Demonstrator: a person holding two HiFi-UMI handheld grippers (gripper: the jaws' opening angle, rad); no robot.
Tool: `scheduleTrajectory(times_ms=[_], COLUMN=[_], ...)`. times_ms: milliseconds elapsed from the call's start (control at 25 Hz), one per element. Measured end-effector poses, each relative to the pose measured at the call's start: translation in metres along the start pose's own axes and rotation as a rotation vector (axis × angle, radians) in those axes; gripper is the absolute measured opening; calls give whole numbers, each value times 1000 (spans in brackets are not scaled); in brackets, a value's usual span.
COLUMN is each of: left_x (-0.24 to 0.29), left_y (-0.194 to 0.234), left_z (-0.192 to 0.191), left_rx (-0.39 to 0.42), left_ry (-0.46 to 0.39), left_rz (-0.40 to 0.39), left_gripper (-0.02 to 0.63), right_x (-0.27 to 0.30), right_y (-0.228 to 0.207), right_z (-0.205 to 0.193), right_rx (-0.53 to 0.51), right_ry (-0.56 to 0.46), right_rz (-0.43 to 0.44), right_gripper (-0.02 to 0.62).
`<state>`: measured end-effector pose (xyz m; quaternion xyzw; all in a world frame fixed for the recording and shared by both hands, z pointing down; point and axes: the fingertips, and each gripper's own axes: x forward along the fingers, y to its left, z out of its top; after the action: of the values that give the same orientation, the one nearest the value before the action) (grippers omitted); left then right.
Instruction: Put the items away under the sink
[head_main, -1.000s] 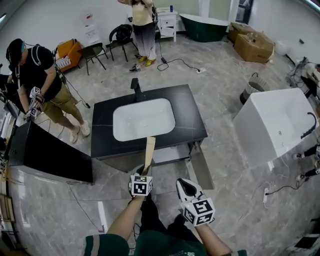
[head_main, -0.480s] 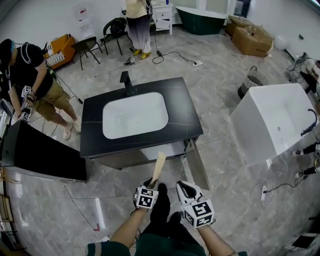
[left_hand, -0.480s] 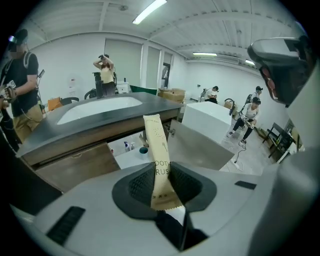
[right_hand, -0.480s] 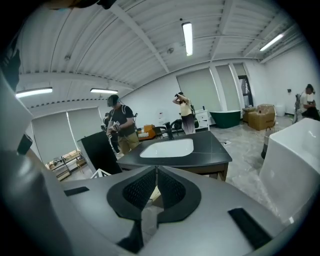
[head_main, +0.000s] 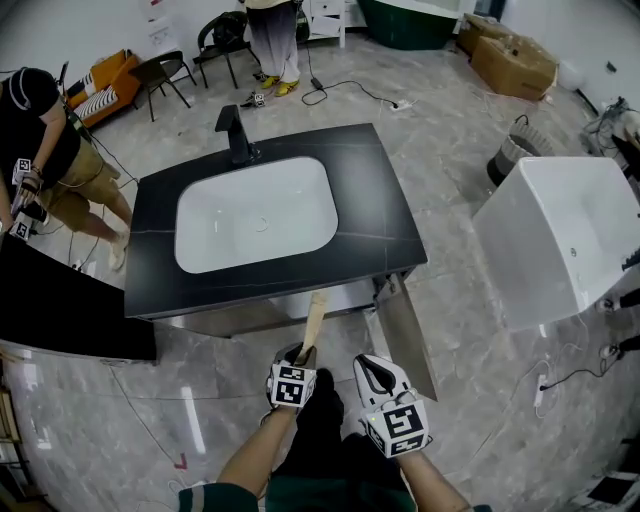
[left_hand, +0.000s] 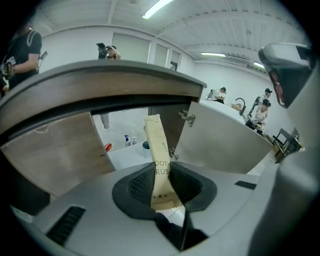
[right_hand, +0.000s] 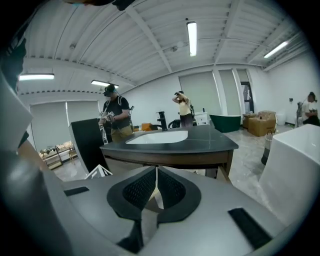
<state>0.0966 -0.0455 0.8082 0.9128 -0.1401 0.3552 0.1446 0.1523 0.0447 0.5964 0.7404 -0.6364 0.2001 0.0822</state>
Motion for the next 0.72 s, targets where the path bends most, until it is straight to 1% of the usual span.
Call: scheduleTrajectory(times_ms=[120,240,480,600,720], left_x=[44,86,175,213,251], left_y=[24,46,83,108,122], left_z=[-14,-25,-45,-54,-72], left_rx=[-53,-106,-198,-244,-277], left_ry=[-16,-23,-75,-91,-92], left_rz=[30,60,84,122,132], left_gripper=[94,94,93,94,94], right_x=[31,64,127,154,174], right_y=[-15,-32,-55,-66,-75], right_z=[-26,-55,-149,-185,-219], right_rx=[-58,-44,-20,-10,-5], right_ry=[-41,-83,-83,-103,-109], right_rz=[2,4,9,18,23], right_gripper=[43,43,43,43,43])
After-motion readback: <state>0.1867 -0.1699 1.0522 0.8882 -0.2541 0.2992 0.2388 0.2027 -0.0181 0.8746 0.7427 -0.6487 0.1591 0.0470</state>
